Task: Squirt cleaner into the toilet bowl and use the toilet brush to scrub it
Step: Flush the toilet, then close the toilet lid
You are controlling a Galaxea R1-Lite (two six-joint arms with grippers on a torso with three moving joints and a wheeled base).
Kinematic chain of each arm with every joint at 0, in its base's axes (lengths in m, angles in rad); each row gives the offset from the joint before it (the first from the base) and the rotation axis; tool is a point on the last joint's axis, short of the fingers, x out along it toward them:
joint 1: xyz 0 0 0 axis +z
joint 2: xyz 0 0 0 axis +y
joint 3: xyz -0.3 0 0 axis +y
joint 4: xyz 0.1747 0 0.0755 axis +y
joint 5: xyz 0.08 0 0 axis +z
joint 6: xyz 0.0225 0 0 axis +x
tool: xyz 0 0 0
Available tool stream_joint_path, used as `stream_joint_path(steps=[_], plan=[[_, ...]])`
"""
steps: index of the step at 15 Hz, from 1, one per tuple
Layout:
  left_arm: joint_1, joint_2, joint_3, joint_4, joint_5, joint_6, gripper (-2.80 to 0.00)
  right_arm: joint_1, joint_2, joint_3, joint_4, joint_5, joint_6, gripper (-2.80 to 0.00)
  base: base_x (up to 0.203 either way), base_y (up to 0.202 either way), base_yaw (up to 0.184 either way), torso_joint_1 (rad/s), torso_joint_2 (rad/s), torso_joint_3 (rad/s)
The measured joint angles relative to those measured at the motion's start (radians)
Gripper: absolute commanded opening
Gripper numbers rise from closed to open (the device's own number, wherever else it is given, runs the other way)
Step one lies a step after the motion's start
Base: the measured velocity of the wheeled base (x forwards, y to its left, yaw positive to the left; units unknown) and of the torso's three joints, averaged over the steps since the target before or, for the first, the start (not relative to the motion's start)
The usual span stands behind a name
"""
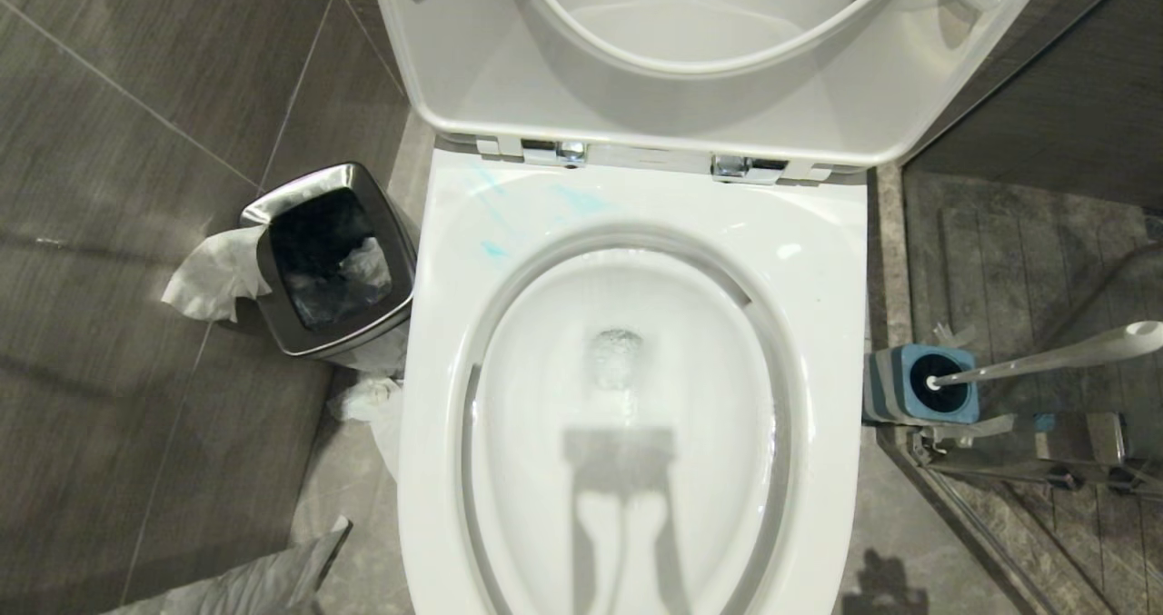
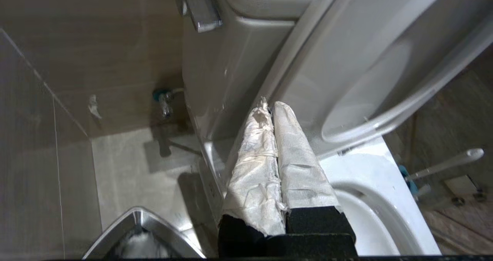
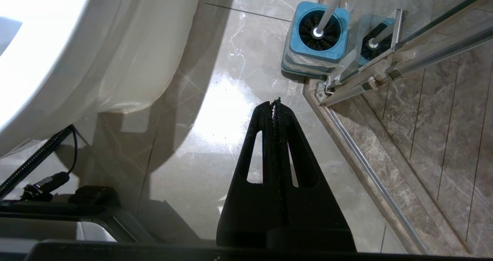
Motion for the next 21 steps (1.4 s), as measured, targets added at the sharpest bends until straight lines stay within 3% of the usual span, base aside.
stream_joint_path(steps=[8,21], plan=[[0.006,-0.114,0.009,0.560,0.019,0.011,-2.80,0.000,0.000,0.000,0.000,0.000,0.000,-2.80,0.000,0.000,0.000,0.000,0.00,0.000],[0.001,-0.135,0.085,0.588,-0.004,-0.020,-2.80,0.000,0.000,0.000,0.000,-0.001,0.000,-2.80,0.000,0.000,0.000,0.000,0.00,0.000]])
